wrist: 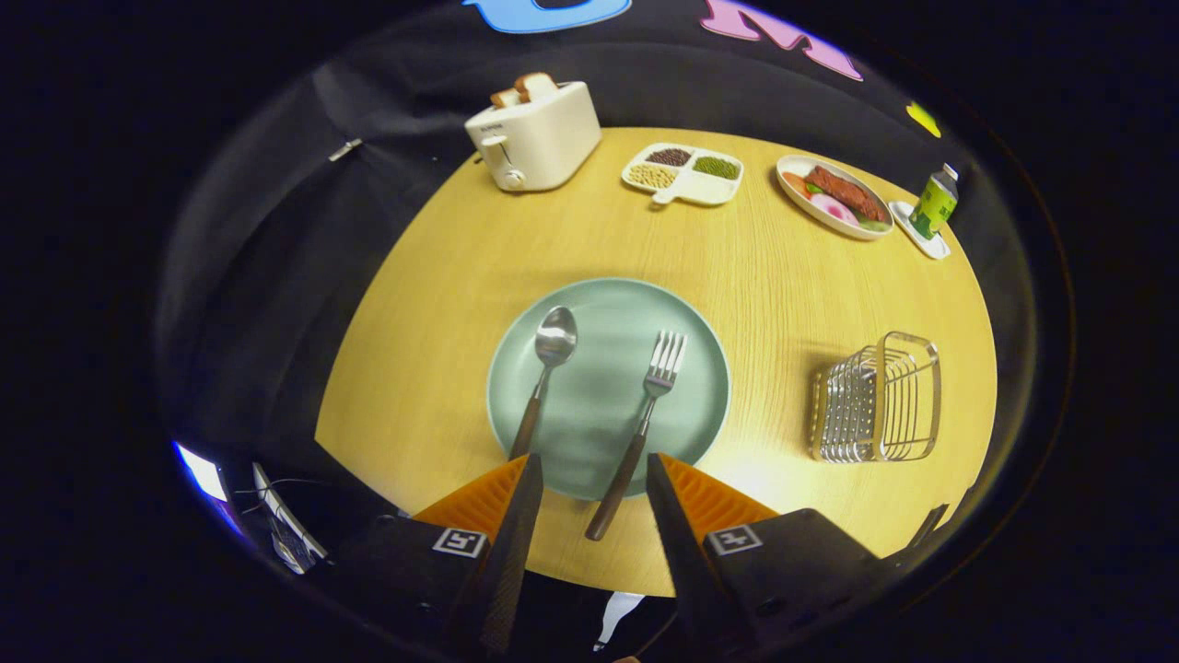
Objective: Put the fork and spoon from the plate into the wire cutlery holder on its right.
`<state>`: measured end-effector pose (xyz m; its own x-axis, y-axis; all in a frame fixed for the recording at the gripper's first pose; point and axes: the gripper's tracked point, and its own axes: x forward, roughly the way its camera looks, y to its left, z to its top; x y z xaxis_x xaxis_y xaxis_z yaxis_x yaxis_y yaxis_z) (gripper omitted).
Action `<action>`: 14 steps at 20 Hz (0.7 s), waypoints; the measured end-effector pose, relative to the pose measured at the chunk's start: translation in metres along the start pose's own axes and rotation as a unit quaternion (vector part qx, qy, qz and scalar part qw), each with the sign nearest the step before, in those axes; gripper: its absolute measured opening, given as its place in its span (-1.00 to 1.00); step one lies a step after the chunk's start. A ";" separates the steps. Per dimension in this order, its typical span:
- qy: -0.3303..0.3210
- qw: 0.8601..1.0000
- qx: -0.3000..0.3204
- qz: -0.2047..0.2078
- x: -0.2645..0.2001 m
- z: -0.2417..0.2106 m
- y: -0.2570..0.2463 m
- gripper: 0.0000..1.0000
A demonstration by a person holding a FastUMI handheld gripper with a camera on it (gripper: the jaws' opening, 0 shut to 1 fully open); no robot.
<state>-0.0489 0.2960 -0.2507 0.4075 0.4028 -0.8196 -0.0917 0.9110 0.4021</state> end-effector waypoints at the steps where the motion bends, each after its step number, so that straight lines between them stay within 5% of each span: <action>1: 0.008 1.000 0.005 -0.015 0.010 -0.002 -0.006 0.23; 8: 0.062 0.994 0.027 -0.087 0.060 -0.017 -0.028 0.21; 11: 0.073 0.991 0.037 -0.104 0.069 -0.020 -0.029 -0.36; 12: 0.076 0.991 0.033 -0.106 0.069 -0.019 -0.033 -0.40; 13: 0.083 0.992 0.032 -0.090 0.070 -0.018 -0.029 -0.74; 14: 0.086 0.993 0.038 -0.071 0.069 -0.018 -0.024 -0.75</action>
<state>-0.0349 0.3036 -0.3240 0.2502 0.2861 -0.9249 0.0275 0.9528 0.3022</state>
